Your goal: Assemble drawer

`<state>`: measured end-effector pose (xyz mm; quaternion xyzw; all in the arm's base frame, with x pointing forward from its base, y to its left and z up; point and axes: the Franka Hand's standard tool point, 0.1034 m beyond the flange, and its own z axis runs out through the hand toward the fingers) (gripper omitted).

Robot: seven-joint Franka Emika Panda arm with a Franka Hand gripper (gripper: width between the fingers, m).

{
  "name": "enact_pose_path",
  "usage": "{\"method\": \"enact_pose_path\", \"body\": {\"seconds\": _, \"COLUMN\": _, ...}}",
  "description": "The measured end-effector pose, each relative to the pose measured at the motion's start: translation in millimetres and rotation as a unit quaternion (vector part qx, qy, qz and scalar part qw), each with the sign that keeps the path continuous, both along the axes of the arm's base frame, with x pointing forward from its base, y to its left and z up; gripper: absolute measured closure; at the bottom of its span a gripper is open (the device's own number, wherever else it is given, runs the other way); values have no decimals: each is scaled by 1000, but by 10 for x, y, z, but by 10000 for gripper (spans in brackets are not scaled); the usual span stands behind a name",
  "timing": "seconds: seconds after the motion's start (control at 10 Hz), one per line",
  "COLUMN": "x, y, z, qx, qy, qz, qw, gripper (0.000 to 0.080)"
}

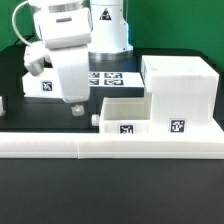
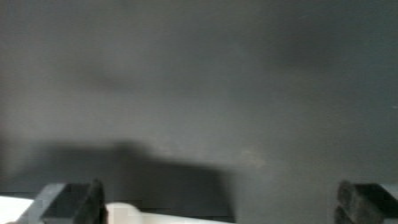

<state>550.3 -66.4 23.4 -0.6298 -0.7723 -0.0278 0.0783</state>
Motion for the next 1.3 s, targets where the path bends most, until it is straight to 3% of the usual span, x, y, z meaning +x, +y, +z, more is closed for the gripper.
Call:
{"method": "enact_pose_path", "body": {"seconds": 0.1, "x": -9, "y": 47, "z": -51, "qx": 9, "qy": 3, "qz": 1, "qw": 1000, "gripper": 151}}
{"method": "enact_pose_path", "body": {"seconds": 0.4, "x": -12, "y": 36, "z": -60, "qx": 8, "qy": 4, "qz": 0, "qw": 1000, "gripper": 151}}
{"method": "enact_pose_path", "body": {"seconds": 0.6, "x": 75, "y": 134, "z": -68, "qx": 9, "qy": 2, "qz": 1, "qw": 1000, "gripper": 151}}
{"method": "enact_pose_path", "body": {"seconds": 0.9, "x": 154, "y": 186, "z": -79, "qx": -9, "qy": 4, "qz": -30, "qw": 1000, "gripper": 151}}
{"method": "enact_pose_path", "body": {"seconds": 1.3, "x": 166, "y": 156, "z": -70, "qx": -6, "qy": 7, "qz": -10, "qw": 1000, "gripper": 151}}
